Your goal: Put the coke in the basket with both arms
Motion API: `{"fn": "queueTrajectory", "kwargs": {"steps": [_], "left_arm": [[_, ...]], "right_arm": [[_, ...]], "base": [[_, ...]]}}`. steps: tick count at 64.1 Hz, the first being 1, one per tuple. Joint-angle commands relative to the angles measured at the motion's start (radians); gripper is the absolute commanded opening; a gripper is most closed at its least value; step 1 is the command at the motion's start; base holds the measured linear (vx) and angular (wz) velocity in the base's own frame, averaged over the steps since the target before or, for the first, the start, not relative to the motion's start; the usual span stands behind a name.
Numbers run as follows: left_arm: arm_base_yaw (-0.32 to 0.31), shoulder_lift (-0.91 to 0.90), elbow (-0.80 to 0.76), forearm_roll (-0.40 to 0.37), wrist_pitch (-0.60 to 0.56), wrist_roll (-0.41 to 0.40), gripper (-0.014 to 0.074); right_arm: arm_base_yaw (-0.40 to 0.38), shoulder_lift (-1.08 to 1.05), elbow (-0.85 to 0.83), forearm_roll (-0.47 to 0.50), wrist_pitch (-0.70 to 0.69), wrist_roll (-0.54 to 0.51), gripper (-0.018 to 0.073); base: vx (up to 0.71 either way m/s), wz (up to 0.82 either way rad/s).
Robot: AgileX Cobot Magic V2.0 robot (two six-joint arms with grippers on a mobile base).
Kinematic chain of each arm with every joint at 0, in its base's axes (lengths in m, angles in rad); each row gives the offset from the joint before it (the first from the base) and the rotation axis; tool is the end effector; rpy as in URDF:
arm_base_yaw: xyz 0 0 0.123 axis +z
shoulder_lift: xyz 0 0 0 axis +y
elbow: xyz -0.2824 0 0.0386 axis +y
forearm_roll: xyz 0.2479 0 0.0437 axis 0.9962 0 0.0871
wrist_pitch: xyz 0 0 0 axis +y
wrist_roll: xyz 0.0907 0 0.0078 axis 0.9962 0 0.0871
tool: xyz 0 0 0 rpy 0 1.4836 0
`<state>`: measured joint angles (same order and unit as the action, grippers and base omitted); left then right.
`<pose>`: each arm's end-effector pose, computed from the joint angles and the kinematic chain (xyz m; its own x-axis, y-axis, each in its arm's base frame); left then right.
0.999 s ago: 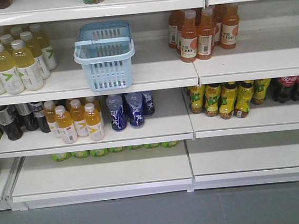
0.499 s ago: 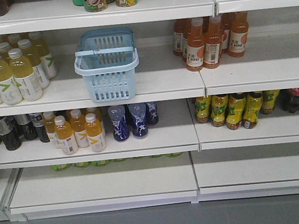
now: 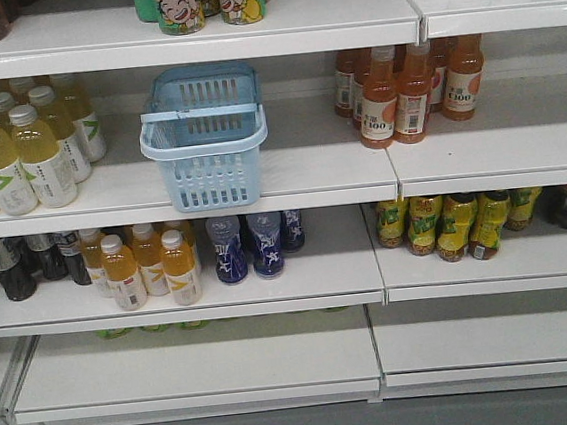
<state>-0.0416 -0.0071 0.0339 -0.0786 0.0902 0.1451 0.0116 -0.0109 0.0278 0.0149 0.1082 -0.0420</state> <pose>0.0572 -0.0030 0.1938 -0.0262 0.0679 -0.9973 0.0505 0.9965 0.0665 0.0568 0.0008 0.1944 -0.0375 -0.0276 -0.9989 -0.0142 0.9995 -0.0271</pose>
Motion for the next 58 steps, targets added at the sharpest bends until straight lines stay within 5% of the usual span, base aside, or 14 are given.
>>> {"fn": "queueTrajectory", "kwargs": {"steps": [1, 58], "left_arm": [[0.000, -0.020, -0.001, 0.000, -0.072, -0.006, -0.0006], [0.000, -0.020, -0.001, 0.000, -0.072, -0.006, -0.0006]], "right_arm": [[0.000, -0.018, 0.011, -0.002, -0.067, -0.004, -0.0009], [0.000, -0.018, 0.011, -0.002, -0.067, -0.004, -0.0009]], "base": [[0.08, 0.01], [0.07, 0.00]]}}
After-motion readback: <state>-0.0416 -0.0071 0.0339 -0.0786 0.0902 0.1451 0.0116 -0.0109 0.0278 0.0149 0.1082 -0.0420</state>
